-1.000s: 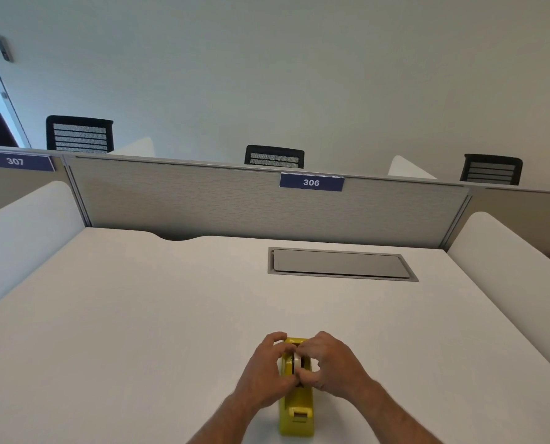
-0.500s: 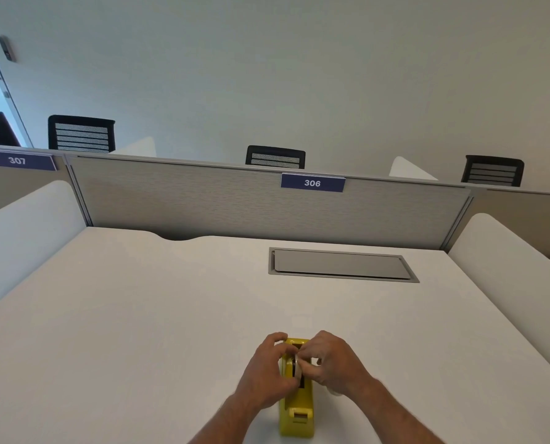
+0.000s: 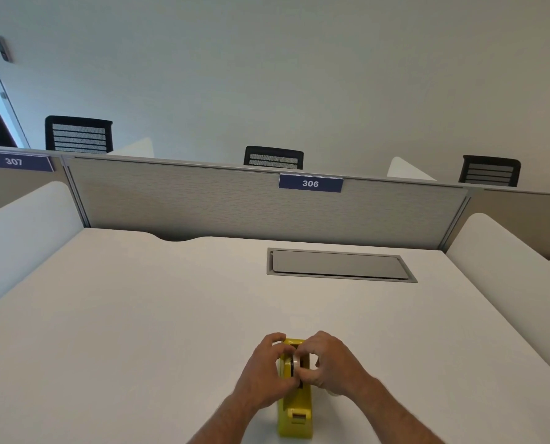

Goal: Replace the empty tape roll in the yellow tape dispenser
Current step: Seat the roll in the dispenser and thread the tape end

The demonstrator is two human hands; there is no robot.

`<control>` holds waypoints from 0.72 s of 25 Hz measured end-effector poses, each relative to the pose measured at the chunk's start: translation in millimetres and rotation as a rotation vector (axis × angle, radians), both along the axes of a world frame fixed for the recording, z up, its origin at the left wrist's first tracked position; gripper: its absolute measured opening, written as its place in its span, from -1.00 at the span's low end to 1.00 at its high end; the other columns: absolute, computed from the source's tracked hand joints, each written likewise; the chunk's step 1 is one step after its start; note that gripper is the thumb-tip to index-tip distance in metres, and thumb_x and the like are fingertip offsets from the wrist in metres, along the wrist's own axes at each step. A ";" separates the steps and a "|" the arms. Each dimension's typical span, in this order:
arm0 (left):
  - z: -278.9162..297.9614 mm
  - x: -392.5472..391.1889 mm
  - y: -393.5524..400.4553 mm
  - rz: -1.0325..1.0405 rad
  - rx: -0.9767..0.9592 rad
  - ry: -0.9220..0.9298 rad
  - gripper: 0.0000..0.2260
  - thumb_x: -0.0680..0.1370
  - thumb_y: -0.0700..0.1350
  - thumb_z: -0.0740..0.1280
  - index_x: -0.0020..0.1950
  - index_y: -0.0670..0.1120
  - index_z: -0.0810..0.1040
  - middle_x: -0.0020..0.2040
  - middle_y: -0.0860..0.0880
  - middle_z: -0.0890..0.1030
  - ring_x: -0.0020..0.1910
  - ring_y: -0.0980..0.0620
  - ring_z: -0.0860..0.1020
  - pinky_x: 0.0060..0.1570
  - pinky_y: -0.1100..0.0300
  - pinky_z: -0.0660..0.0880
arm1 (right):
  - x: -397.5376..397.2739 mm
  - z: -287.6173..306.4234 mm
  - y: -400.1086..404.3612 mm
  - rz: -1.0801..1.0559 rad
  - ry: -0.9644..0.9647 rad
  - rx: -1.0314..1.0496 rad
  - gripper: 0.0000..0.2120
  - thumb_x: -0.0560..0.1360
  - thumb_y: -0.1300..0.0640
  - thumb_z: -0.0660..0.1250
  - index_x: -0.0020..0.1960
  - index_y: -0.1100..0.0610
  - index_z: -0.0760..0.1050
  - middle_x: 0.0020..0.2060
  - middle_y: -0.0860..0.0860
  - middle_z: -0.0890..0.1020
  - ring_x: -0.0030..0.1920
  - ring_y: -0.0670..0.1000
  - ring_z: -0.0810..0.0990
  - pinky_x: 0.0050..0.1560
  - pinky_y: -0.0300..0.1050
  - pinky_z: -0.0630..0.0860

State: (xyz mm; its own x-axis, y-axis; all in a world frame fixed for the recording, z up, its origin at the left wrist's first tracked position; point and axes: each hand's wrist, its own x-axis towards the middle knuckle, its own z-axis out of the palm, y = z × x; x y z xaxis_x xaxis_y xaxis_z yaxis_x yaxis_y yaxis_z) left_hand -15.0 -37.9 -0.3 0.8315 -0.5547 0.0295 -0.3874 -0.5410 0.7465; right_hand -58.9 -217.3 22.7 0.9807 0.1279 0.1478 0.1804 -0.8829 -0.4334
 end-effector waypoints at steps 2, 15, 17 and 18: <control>0.3 -0.5 -0.6 0.007 0.005 0.006 -0.52 0.35 0.14 0.51 0.25 0.16 0.54 0.48 0.10 0.33 0.37 0.08 0.38 0.36 0.12 0.45 | -1.0 -2.1 0.3 0.012 -0.006 -0.037 -0.58 0.32 -0.19 0.36 0.10 -0.05 0.63 -0.05 -0.15 0.69 -0.01 -0.13 0.49 -0.17 -0.24 0.57; 0.6 -0.4 -0.8 0.013 0.032 0.002 -0.53 0.37 0.14 0.52 0.25 0.15 0.54 0.47 0.13 0.32 0.35 0.09 0.41 0.34 0.12 0.47 | 1.0 -3.5 -0.2 0.051 -0.029 -0.023 -0.75 0.41 -0.13 0.34 0.00 -0.08 0.67 -0.16 -0.19 0.71 -0.10 -0.13 0.50 -0.21 -0.30 0.50; 0.9 0.0 -1.2 0.011 0.031 0.001 -0.53 0.37 0.13 0.52 0.25 0.14 0.54 0.47 0.12 0.33 0.35 0.09 0.41 0.35 0.11 0.47 | 1.9 -3.8 -0.6 0.047 -0.031 -0.012 -0.78 0.43 -0.11 0.33 -0.02 -0.07 0.68 -0.18 -0.18 0.71 -0.12 -0.13 0.50 -0.20 -0.32 0.46; 1.2 -0.2 -1.5 0.011 0.032 -0.001 -0.53 0.37 0.12 0.52 0.25 0.14 0.54 0.48 0.12 0.33 0.35 0.08 0.41 0.35 0.11 0.47 | 2.9 -3.5 -1.0 0.039 -0.032 -0.004 -0.80 0.46 -0.08 0.33 -0.03 -0.07 0.69 -0.19 -0.17 0.72 -0.13 -0.13 0.51 -0.18 -0.30 0.47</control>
State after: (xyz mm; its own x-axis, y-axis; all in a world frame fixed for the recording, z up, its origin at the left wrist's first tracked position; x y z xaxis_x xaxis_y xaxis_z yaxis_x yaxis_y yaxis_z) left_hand -15.1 -39.4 0.9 0.8375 -0.5462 0.0121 -0.3817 -0.5692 0.7282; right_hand -56.1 -218.3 19.2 0.9697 0.1669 0.1785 0.2288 -0.8766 -0.4234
